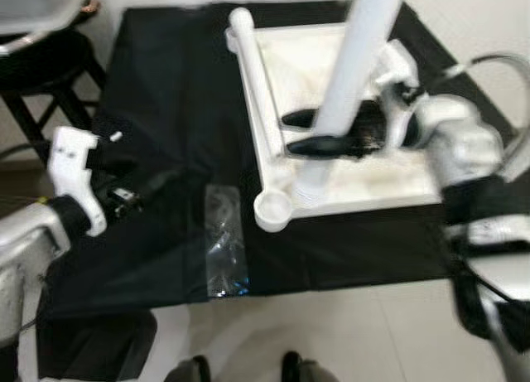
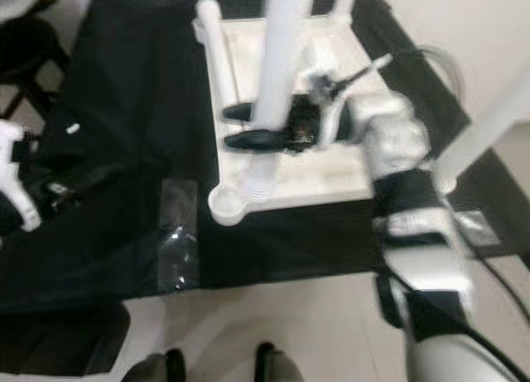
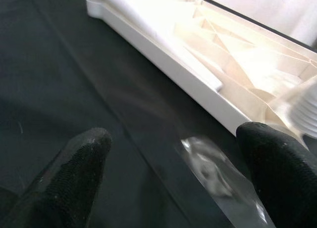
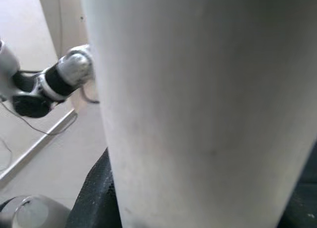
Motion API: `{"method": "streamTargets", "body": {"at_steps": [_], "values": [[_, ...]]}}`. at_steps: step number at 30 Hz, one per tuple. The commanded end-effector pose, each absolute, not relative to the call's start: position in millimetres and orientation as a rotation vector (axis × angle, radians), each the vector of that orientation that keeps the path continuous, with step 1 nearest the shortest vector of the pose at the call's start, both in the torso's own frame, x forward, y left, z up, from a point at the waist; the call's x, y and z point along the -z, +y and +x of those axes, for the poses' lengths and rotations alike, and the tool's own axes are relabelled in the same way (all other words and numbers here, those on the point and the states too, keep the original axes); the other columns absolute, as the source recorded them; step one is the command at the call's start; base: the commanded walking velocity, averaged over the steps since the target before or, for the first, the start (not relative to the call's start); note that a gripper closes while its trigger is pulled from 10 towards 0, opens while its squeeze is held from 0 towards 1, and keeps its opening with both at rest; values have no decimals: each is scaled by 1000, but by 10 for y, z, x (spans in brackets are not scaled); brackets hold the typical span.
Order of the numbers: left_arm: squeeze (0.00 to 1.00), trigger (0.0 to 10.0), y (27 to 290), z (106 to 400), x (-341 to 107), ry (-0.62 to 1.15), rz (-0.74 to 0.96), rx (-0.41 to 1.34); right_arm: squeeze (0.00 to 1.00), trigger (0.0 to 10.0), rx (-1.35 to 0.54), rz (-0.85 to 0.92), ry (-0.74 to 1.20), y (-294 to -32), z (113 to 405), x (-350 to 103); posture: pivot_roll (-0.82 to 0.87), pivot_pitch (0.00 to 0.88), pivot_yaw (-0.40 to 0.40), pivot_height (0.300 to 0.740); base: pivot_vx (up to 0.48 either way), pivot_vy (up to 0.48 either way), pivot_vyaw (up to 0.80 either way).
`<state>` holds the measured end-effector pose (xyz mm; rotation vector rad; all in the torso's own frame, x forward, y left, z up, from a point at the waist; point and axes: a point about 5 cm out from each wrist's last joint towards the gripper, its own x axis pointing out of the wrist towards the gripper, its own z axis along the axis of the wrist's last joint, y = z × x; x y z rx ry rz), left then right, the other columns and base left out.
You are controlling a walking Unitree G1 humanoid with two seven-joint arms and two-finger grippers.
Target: Building children table
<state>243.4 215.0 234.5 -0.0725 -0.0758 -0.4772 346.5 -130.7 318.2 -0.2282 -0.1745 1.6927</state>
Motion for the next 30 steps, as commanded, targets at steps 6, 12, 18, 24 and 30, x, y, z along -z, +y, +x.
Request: {"method": "streamTargets", "body": {"at_steps": [6, 12, 18, 24, 30], "values": [[624, 10000, 2041, 2289, -2156, -19, -99, 406, 0, 10000, -1735, -234, -200, -1236, 3444, -3215, 34, 372, -9, 740, 0, 0, 0], [0, 10000, 1937, 2160, -2089, -53, -49, 335, 0, 10000, -1800, -280, -169, -1096, 3390, -3119, 38, 404, -22, 740, 0, 0, 0], [0, 10000, 1903, 2168, -2045, -67, 3, 251, 0, 10000, -1826, -370, -165, -980, 3382, -3075, 44, 418, -31, 740, 0, 0, 0], [0, 10000, 1828, 2162, -1973, -68, 64, 211, 0, 10000, -1876, -456, -176, -879, 3335, -3106, 49, 435, -47, 740, 0, 0, 0], [0, 10000, 1794, 2137, -1976, -88, 116, 190, 0, 10000, -1877, -473, -162, -860, 3366, -3121, 54, 447, -53, 740, 0, 0, 0]]}}
